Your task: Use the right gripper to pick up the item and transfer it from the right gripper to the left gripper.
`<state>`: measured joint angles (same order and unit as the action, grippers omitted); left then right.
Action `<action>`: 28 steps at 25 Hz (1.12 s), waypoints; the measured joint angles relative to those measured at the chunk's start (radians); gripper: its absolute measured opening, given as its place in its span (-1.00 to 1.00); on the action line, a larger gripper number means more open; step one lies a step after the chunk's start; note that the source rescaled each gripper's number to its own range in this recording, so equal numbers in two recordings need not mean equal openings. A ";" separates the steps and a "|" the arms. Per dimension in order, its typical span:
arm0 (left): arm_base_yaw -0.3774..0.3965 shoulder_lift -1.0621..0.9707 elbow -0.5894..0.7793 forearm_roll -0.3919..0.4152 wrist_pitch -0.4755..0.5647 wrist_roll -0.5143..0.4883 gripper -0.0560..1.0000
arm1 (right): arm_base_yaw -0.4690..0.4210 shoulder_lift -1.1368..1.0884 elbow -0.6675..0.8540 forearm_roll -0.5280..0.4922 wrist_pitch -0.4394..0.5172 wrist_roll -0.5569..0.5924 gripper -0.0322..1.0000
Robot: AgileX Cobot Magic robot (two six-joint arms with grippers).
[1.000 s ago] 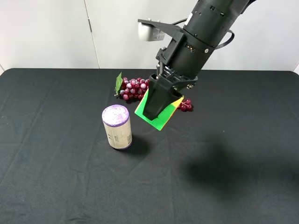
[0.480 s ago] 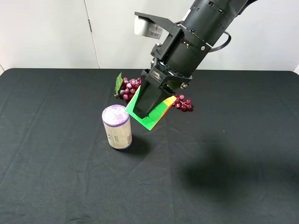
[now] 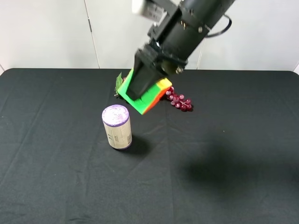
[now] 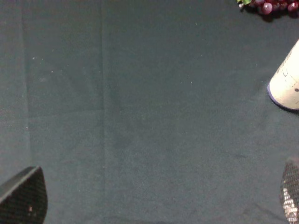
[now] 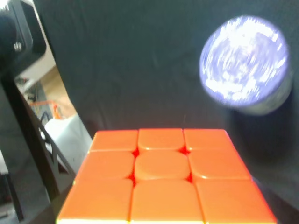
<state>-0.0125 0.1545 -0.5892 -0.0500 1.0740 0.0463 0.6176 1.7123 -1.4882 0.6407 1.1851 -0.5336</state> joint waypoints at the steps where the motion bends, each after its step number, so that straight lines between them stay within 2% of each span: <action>1: 0.000 0.036 -0.021 0.000 0.000 0.013 0.99 | 0.000 0.000 -0.016 0.000 0.002 0.007 -0.93; 10: -0.010 0.304 -0.171 0.002 -0.004 0.173 0.96 | 0.000 0.000 -0.059 -0.001 0.028 0.078 -0.93; 21: -0.170 0.492 -0.273 0.027 -0.056 0.198 0.96 | 0.000 0.000 -0.060 -0.005 0.022 0.149 -0.93; 28: -0.318 0.630 -0.326 0.080 -0.086 0.198 0.96 | 0.000 0.000 -0.060 -0.005 0.013 0.167 -0.93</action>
<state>-0.3300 0.7848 -0.9153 0.0297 0.9881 0.2442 0.6176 1.7123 -1.5482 0.6354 1.1977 -0.3663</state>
